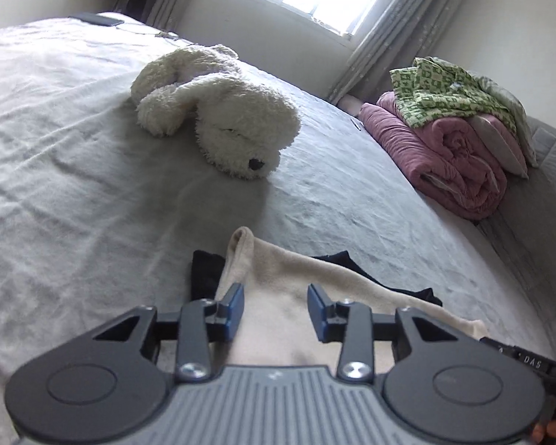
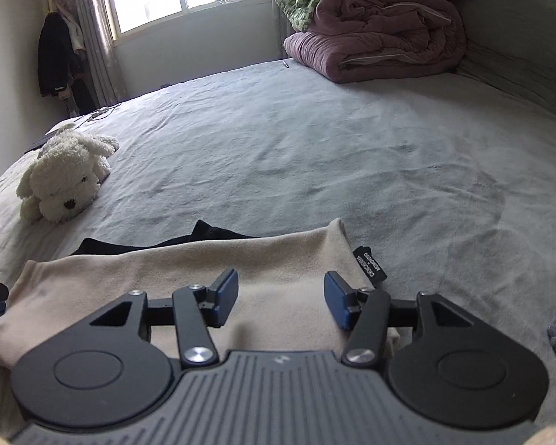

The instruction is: Fold clothes

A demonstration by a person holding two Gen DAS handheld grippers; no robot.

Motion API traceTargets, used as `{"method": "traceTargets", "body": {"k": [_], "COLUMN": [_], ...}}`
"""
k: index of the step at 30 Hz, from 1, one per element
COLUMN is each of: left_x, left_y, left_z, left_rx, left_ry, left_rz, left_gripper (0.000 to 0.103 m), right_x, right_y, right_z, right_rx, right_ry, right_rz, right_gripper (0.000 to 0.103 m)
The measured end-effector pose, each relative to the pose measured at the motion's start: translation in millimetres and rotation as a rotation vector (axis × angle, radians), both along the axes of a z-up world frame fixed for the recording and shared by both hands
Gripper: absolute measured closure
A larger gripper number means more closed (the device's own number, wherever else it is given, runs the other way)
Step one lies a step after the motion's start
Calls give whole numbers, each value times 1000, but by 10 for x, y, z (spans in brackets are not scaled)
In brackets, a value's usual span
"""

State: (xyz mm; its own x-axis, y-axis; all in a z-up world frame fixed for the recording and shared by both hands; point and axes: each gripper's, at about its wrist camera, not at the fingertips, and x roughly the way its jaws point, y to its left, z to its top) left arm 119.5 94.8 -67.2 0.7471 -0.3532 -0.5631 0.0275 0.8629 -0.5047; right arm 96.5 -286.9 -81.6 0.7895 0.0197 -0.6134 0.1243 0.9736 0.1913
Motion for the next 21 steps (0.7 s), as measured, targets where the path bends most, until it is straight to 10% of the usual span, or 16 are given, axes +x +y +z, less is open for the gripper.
{"method": "traceTargets", "body": {"k": [7,14,21], "left_x": [-249,-378,-325], "left_y": [242,340,176], "left_z": [-68,-358,-603], "left_rx": [-195,-394,-513], "left_ry": [156,287,228], "left_rz": [24,62,141], "left_gripper": [41,41,34], "right_x": [-408,-587,-421], "right_y": [-270,-435,-535], "right_z": [158,-15,-198], "right_rx": [286,598,748], "right_ry": [15,75,40], "right_rz": [-85,-155,-244], "right_gripper": [45,38,37]}}
